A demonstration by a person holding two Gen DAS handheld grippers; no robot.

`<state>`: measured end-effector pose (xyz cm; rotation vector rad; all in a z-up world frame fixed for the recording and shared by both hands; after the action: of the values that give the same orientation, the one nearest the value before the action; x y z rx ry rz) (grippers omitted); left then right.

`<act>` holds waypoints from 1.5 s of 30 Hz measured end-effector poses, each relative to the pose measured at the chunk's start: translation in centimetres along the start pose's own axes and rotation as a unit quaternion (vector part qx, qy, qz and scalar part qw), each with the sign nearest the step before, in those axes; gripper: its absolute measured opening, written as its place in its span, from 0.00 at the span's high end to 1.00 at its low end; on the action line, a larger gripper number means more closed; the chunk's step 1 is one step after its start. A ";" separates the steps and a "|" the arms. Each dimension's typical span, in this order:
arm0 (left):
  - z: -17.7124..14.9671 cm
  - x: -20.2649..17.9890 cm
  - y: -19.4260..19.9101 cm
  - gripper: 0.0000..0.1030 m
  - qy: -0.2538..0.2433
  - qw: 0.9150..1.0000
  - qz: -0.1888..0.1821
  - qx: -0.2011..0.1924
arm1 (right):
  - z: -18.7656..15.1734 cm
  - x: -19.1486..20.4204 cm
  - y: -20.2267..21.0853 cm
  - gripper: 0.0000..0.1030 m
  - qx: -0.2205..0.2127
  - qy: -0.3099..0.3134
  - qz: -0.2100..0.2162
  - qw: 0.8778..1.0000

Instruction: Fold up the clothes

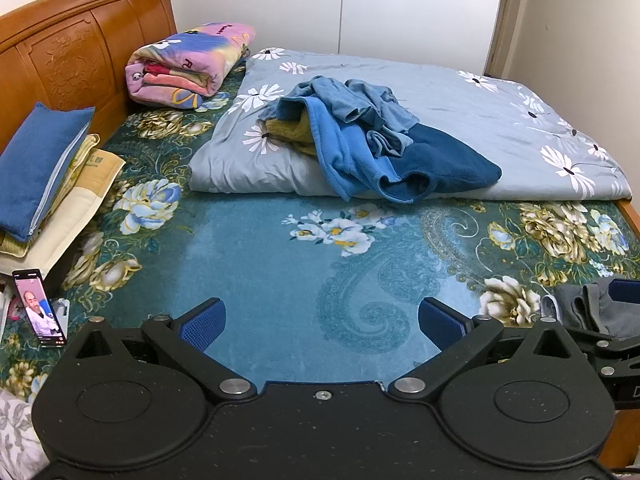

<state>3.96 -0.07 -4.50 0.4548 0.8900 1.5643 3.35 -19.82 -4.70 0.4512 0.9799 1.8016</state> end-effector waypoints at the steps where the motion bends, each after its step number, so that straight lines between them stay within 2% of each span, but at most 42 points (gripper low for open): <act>1: 0.0 0.0 0.0 0.01 0.000 1.000 0.000 0.000 | 0.0 0.0 0.0 0.00 0.000 0.000 -0.001 1.000; 10: 0.2 0.0 0.0 0.01 -0.001 1.000 -0.003 0.002 | 0.2 0.2 0.1 0.00 0.003 0.001 -0.002 1.000; 24: 0.8 2.3 -1.2 0.01 -0.002 1.000 -0.014 0.017 | 0.4 1.2 -1.0 0.00 0.010 -0.018 0.001 1.000; 28: 2.0 4.2 -1.5 0.01 -0.001 0.999 -0.037 0.005 | 0.6 2.0 -1.3 0.00 0.001 -0.031 0.002 1.000; 31: 2.8 5.6 -1.7 0.01 -0.008 0.998 -0.067 -0.014 | 1.8 3.0 -0.8 0.00 -0.056 -0.041 -0.004 0.998; 33: 3.2 6.1 -2.1 0.01 -0.020 0.996 -0.087 -0.019 | 2.3 3.4 -1.0 0.00 -0.078 -0.060 -0.002 0.995; 39: 4.0 6.7 -3.6 0.01 -0.049 0.988 -0.144 -0.028 | 2.1 3.1 -1.8 0.00 -0.055 -0.127 -0.010 0.990; 42: 4.7 6.3 -5.3 0.02 -0.029 0.988 -0.150 -0.023 | 1.7 1.8 -1.9 0.00 -0.039 -0.122 -0.028 0.991; 45: 6.0 5.4 -6.4 0.02 0.001 0.988 -0.150 -0.037 | 1.7 -0.4 -2.9 0.00 -0.014 -0.104 -0.038 0.994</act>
<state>11.45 6.71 -6.58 0.2525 0.8554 1.3161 6.37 -18.91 -5.85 0.5645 0.8158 1.6614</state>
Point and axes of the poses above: each gripper's, at about its wrist camera, not at the fingertips, and y roughly against the way its jaws point, x to its left, z to its top, the point moved 6 cm from there along -y, roughly the way its jaws point, and after that the axes turned 15 degrees about y, right-handed, at the moved point
